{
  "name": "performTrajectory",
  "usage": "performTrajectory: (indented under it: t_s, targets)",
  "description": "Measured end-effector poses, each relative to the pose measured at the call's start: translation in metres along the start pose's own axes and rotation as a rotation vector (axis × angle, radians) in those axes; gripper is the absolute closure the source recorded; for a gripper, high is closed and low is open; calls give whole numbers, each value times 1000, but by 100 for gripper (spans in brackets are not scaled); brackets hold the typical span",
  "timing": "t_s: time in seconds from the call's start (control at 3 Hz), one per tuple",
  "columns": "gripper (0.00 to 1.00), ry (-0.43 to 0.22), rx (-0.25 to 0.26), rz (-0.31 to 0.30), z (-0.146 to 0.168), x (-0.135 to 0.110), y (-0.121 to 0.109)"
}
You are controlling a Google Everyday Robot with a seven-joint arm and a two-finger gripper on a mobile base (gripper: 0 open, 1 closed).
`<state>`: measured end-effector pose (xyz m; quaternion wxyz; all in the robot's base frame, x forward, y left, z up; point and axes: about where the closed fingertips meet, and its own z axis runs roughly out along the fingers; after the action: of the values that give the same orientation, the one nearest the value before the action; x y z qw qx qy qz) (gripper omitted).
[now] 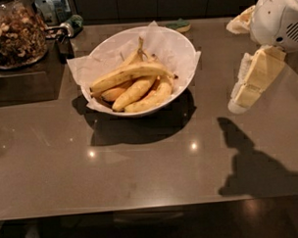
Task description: Pick banana from white bowl
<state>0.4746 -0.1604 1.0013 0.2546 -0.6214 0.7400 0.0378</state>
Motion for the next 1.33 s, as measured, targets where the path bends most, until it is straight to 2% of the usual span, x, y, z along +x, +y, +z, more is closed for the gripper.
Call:
performTrajectory:
  t_s: [0.33, 0.67, 1.0, 1.33]
  targets:
    - [0, -11, 11, 18, -2, 2, 0]
    - [0, -95, -17, 6, 17, -16, -4]
    - [0, -168, -70, -28, 37, -46, -12]
    - [0, -207, -126, -68, 59, -75, -17]
